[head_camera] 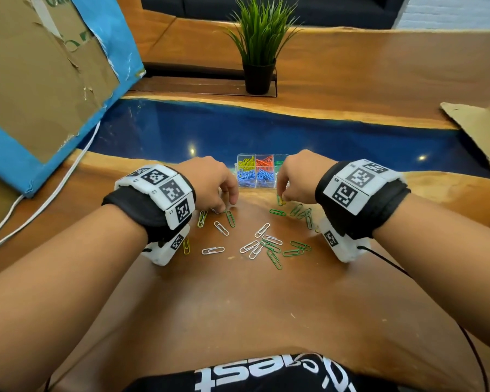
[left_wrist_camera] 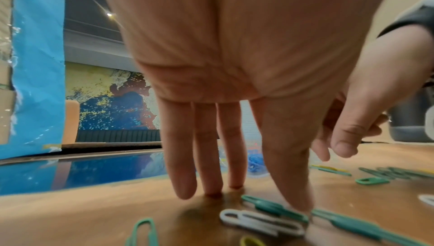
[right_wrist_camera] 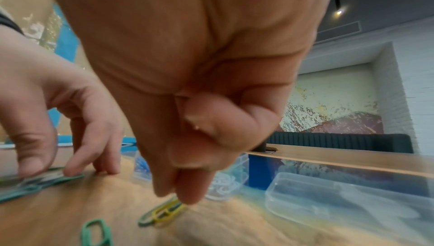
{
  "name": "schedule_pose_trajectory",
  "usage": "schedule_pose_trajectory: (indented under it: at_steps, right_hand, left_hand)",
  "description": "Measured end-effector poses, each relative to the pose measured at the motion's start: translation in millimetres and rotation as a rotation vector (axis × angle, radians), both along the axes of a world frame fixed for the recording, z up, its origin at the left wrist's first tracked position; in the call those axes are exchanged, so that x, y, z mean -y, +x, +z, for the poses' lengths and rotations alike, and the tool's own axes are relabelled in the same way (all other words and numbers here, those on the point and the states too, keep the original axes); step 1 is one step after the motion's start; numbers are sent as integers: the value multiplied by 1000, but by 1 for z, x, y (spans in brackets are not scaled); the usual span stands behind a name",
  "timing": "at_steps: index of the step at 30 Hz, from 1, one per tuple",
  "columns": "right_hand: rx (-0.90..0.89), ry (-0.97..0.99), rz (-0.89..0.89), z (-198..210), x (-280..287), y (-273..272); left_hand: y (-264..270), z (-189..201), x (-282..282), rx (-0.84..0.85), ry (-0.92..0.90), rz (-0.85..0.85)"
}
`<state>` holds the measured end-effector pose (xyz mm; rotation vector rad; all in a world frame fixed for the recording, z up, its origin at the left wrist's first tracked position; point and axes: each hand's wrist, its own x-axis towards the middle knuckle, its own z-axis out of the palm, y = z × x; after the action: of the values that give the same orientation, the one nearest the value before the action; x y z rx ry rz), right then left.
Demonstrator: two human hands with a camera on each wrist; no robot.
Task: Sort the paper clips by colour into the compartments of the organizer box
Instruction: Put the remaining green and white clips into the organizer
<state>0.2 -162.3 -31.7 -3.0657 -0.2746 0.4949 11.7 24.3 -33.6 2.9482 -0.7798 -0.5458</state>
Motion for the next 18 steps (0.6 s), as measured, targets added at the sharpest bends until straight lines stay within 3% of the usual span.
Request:
schedule_pose_trajectory:
  at_steps: [9,18]
  right_hand:
    - [44,-19,-64,-4,0,2]
    - [45,-94,-18,-6,-20,2]
  left_hand:
    - [0,-1,3,22,45,-39]
    - [-3,-2,7,47,85,-52]
